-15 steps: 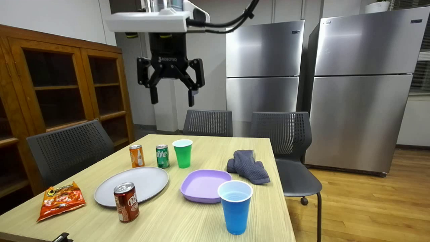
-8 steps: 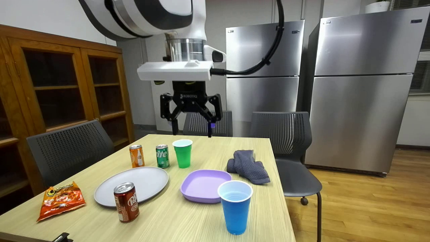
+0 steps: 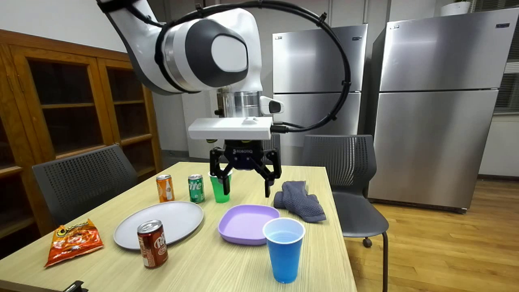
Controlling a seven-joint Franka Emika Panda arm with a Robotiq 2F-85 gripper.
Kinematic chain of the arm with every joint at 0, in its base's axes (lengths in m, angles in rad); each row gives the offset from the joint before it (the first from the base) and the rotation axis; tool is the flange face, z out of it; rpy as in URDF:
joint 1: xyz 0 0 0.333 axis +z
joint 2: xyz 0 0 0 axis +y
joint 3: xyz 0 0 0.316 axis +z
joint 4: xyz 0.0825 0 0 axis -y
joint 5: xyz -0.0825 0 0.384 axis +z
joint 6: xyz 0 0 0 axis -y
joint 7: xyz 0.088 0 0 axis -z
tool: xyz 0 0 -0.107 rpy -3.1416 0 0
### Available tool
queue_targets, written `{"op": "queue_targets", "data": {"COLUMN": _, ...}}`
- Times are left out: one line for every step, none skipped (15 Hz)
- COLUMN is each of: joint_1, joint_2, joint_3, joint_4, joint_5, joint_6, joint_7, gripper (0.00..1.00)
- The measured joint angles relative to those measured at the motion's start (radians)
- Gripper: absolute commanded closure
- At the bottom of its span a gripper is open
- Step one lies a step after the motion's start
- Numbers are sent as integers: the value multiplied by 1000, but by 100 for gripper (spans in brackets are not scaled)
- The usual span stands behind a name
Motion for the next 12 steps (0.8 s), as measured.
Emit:
{"op": "queue_targets", "data": {"joint_1": -5, "joint_2": 26, "joint_3": 1, "joint_4": 10, "joint_5": 0, "joint_6": 9, "joint_7": 0, "gripper": 0}}
{"op": "queue_targets", "data": {"joint_1": -9, "joint_2": 50, "joint_3": 2, "joint_4": 20, "joint_5": 0, "joint_6": 17, "joint_7": 0, "gripper": 0}}
{"op": "queue_targets", "data": {"joint_1": -16, "joint_2": 74, "joint_3": 5, "joint_4": 32, "joint_5": 0, "joint_6": 23, "joint_7": 0, "gripper": 0}}
{"op": "queue_targets", "data": {"joint_1": -22, "joint_2": 96, "joint_3": 9, "joint_4": 44, "joint_5": 0, "joint_6": 29, "joint_7": 0, "gripper": 0}}
{"op": "queue_targets", "data": {"joint_1": -29, "joint_2": 117, "joint_3": 14, "joint_4": 55, "joint_5": 0, "joint_6": 33, "joint_7": 0, "gripper": 0}}
{"op": "queue_targets", "data": {"joint_1": -35, "joint_2": 138, "joint_3": 18, "joint_4": 66, "joint_5": 0, "joint_6": 38, "joint_7": 0, "gripper": 0}}
{"op": "queue_targets", "data": {"joint_1": -40, "joint_2": 158, "joint_3": 22, "joint_4": 77, "joint_5": 0, "joint_6": 41, "joint_7": 0, "gripper": 0}}
{"op": "queue_targets", "data": {"joint_1": -46, "joint_2": 179, "joint_3": 28, "joint_4": 87, "joint_5": -1, "joint_6": 44, "joint_7": 0, "gripper": 0}}
{"op": "queue_targets", "data": {"joint_1": -50, "joint_2": 197, "joint_3": 32, "joint_4": 96, "joint_5": -1, "joint_6": 48, "joint_7": 0, "gripper": 0}}
{"op": "queue_targets", "data": {"joint_1": -55, "joint_2": 214, "joint_3": 38, "joint_4": 103, "joint_5": -1, "joint_6": 52, "joint_7": 0, "gripper": 0}}
{"op": "queue_targets", "data": {"joint_1": -59, "joint_2": 231, "joint_3": 43, "joint_4": 110, "joint_5": -1, "joint_6": 55, "joint_7": 0, "gripper": 0}}
{"op": "queue_targets", "data": {"joint_1": -61, "joint_2": 247, "joint_3": 46, "joint_4": 115, "joint_5": -1, "joint_6": 59, "joint_7": 0, "gripper": 0}}
